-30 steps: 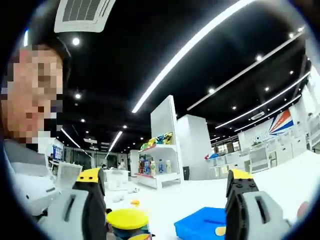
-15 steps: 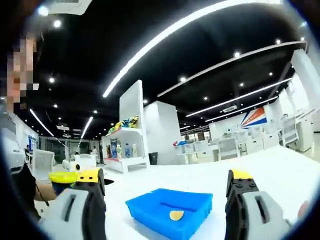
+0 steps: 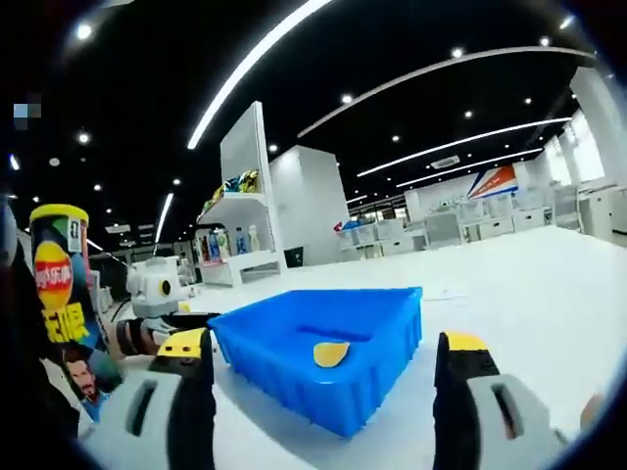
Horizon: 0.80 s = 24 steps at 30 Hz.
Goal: Open the lid of the chip container on the table, take out the chips, place them into the box in front of the container, and close the lid
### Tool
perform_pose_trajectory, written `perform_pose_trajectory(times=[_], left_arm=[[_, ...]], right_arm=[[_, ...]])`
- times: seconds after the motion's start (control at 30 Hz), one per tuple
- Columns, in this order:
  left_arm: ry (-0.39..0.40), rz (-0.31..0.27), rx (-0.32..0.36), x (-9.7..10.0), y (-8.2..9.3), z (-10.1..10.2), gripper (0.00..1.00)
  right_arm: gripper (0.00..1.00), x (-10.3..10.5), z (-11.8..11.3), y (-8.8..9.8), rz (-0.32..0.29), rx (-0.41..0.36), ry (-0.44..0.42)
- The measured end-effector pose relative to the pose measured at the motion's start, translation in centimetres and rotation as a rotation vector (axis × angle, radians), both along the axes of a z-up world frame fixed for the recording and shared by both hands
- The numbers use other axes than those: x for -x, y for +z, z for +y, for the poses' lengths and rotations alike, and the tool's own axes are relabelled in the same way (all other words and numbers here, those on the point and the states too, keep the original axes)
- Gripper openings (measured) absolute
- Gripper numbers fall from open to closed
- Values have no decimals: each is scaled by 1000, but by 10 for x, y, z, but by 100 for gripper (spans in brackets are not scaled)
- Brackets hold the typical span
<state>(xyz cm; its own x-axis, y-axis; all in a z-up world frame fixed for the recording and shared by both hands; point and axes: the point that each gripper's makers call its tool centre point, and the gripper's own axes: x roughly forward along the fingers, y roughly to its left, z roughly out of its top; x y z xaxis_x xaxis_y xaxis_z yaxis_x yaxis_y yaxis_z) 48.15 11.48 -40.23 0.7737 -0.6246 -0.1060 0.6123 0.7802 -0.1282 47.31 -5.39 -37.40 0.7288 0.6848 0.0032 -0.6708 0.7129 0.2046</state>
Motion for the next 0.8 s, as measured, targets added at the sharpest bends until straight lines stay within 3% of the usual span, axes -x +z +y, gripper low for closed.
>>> perform_pose_trajectory(times=[0.17,0.27,0.33,0.43,0.5,0.6,0.8], left_arm=[[-9,-13,-13,5,0,-10,72],[-11,-30,-5,8,4,-15,64],[-5,-37,-6,9,5,-15,58],[15,-53,-32,13,4,-13,52],[25,-60,-51,15,3,-10,46],[23,-70,-60,19,5,-11,43],[40,-155,-144,27,14,-12,40]], right_arm=[[84,-2,14,-17,11,56,5],[67,-5,17,-22,8,95,-9],[56,-10,10,-25,11,135,-74],[52,-6,14,-25,19,131,-58],[49,-4,13,-27,2,170,-72],[47,1,15,-29,-6,198,-79],[46,9,15,-29,-10,224,-91]])
